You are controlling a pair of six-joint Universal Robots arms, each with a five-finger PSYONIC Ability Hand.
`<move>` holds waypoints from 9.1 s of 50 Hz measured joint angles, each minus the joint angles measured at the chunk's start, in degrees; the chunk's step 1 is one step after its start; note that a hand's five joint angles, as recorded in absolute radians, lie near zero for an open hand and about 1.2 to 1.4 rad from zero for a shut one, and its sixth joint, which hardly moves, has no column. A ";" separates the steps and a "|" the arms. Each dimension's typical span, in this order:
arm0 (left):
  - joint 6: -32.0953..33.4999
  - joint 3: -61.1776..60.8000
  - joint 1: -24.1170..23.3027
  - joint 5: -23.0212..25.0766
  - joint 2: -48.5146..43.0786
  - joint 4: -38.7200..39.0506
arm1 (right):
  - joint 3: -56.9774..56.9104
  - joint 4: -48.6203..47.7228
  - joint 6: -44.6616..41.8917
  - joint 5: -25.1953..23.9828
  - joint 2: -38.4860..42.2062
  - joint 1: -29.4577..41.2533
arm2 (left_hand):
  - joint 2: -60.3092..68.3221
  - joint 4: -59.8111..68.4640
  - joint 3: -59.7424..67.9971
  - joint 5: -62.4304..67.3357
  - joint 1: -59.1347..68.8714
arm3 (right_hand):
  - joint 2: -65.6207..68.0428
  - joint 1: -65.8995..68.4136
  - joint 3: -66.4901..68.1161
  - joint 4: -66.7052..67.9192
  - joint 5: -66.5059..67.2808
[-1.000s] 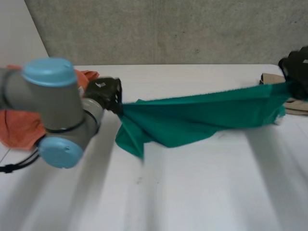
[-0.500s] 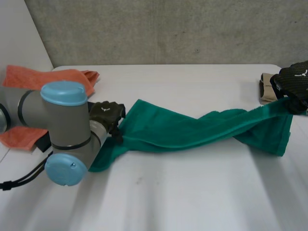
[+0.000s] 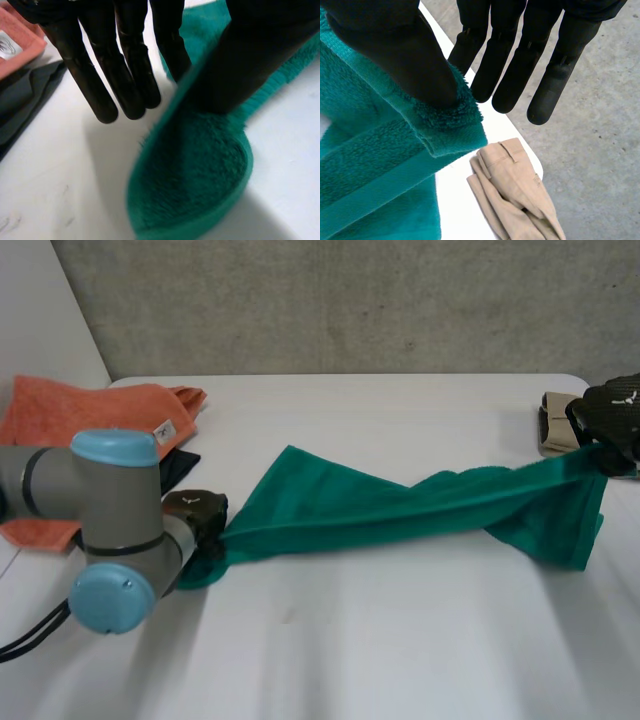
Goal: Fold the laundry.
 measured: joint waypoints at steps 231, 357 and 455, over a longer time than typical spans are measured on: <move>16.59 -11.06 -6.18 6.76 18.31 27.92 | 3.13 -12.80 5.84 7.25 20.69 14.81 | -49.13 -49.55 -48.90 -47.57 -52.32 | 0.16 -1.83 -0.43 -0.54 -1.15; 4.00 22.91 -13.29 28.91 4.57 -2.55 | -4.91 -30.40 16.30 9.67 33.00 36.38 | -49.13 -49.55 -48.90 -47.58 -52.31 | -47.05 -42.06 -45.99 -46.08 -45.67; -2.75 27.86 -13.84 19.68 12.07 3.29 | -17.77 -28.35 5.52 5.10 15.74 -19.40 | -49.13 -49.55 -48.90 -47.58 -52.32 | -55.29 -51.26 -56.10 -56.68 -55.07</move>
